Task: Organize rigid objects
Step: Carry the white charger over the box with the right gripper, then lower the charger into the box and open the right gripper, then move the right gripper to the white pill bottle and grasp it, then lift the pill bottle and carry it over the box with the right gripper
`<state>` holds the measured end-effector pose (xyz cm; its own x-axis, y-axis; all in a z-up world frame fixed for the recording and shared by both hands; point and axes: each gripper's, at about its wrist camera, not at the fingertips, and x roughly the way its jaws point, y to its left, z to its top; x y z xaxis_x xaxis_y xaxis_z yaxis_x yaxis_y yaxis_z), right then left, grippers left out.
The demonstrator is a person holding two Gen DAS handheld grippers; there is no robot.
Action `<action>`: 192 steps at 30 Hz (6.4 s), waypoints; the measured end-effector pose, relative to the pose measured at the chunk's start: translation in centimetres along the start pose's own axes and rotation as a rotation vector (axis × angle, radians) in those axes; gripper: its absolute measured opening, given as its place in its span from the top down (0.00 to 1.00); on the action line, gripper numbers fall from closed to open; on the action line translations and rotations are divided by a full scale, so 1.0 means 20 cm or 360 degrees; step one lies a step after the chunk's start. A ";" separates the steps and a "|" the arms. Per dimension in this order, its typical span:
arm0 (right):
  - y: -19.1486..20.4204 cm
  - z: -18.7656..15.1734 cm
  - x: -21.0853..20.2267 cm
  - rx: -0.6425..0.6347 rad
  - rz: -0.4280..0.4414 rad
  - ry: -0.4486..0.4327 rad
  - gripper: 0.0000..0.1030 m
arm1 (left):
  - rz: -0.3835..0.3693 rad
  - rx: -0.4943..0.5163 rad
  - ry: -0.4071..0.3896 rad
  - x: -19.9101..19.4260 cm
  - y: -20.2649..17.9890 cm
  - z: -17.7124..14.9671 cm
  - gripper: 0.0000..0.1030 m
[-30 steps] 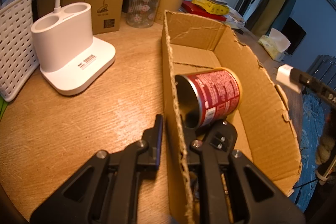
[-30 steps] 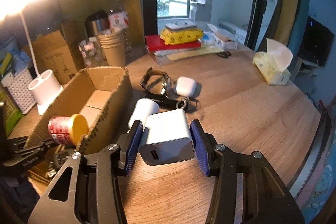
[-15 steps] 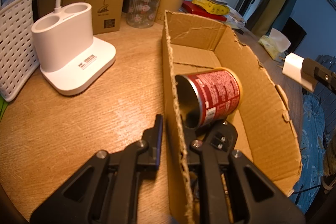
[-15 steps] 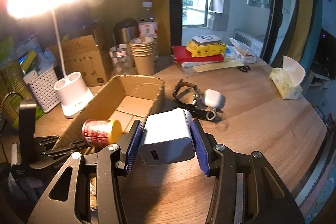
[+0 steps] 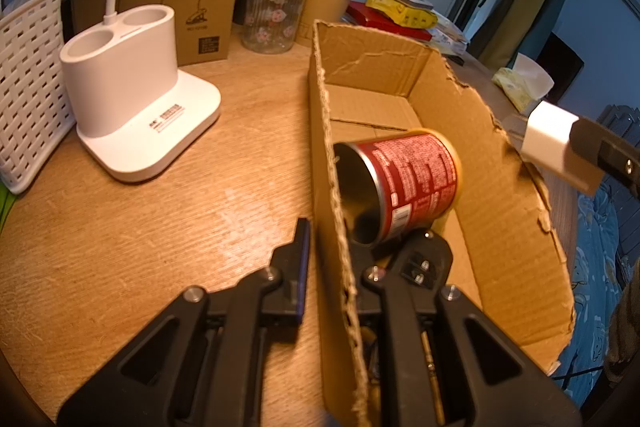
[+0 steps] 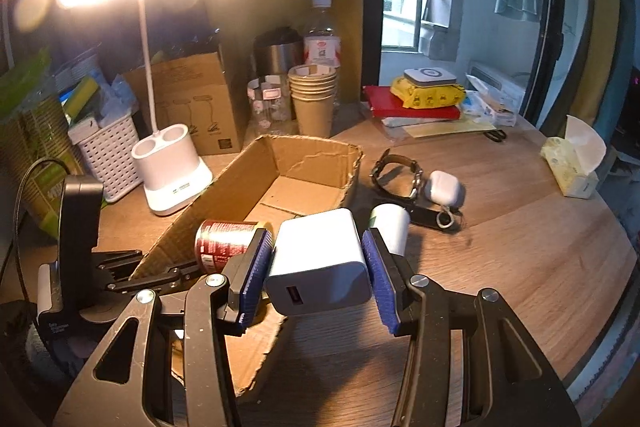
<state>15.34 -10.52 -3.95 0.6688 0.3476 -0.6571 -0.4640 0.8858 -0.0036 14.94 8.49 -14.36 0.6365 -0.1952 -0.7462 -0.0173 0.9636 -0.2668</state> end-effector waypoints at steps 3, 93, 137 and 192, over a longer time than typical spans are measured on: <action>0.03 -0.01 0.02 -0.0023 0.0013 0.0016 0.52 | 0.0000 0.0000 0.0000 0.00 0.00 0.00 0.88; -0.31 -0.11 0.16 0.0190 -0.0100 0.0096 0.43 | 0.0004 0.0004 -0.0005 0.03 0.01 0.01 0.88; -0.39 -0.08 0.55 0.0263 -0.0025 0.0260 0.56 | 0.0002 0.0003 -0.0005 0.04 0.00 0.00 0.88; -0.13 0.00 0.06 0.0096 0.0009 0.0047 0.56 | 0.0000 0.0000 -0.0005 0.04 0.00 0.00 0.88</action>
<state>17.37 -12.48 -4.81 0.6485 0.3444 -0.6789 -0.4313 0.9011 0.0451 15.51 8.26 -14.96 0.6391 -0.1947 -0.7441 -0.0173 0.9636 -0.2669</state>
